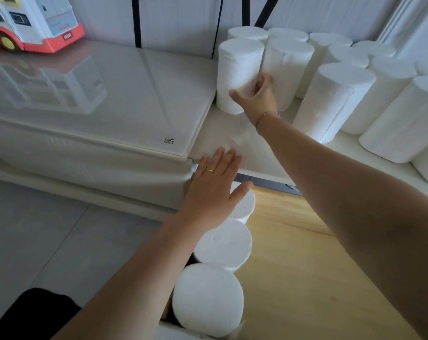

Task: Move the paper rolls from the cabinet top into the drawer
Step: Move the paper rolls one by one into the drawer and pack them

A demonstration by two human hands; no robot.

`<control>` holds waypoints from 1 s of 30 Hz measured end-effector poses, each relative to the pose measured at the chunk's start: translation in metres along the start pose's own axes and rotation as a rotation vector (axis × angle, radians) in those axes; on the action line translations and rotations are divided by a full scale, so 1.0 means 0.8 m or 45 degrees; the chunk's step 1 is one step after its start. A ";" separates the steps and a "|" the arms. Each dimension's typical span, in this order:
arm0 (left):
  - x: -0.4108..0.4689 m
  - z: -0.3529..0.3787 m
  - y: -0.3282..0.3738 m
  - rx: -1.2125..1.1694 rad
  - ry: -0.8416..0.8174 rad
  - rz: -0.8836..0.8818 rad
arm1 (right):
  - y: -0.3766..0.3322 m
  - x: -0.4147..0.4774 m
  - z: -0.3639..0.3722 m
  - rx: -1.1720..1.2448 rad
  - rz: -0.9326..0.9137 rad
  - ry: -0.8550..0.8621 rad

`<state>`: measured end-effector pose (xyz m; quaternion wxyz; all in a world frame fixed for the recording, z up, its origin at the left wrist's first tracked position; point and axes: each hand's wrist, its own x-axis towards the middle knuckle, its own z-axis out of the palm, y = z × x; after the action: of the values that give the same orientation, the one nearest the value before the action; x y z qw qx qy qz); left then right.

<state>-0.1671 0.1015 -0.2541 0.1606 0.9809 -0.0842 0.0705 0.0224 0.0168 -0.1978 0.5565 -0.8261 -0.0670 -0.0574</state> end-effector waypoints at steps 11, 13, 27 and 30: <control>-0.004 0.003 0.000 0.081 0.034 0.025 | -0.004 0.027 0.027 0.093 -0.050 0.081; -0.004 0.003 0.000 0.082 0.027 0.028 | -0.001 0.022 0.023 0.079 -0.054 0.074; -0.030 0.006 0.014 0.087 -0.024 0.062 | 0.015 -0.126 -0.076 0.019 -0.106 -0.077; -0.037 0.005 0.021 0.109 -0.044 0.076 | 0.018 -0.172 -0.109 0.034 -0.111 -0.121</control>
<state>-0.1988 0.0883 -0.2579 0.1149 0.9850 -0.1130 0.0619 -0.1122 -0.0759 -0.2019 0.5606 -0.8168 -0.1298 -0.0413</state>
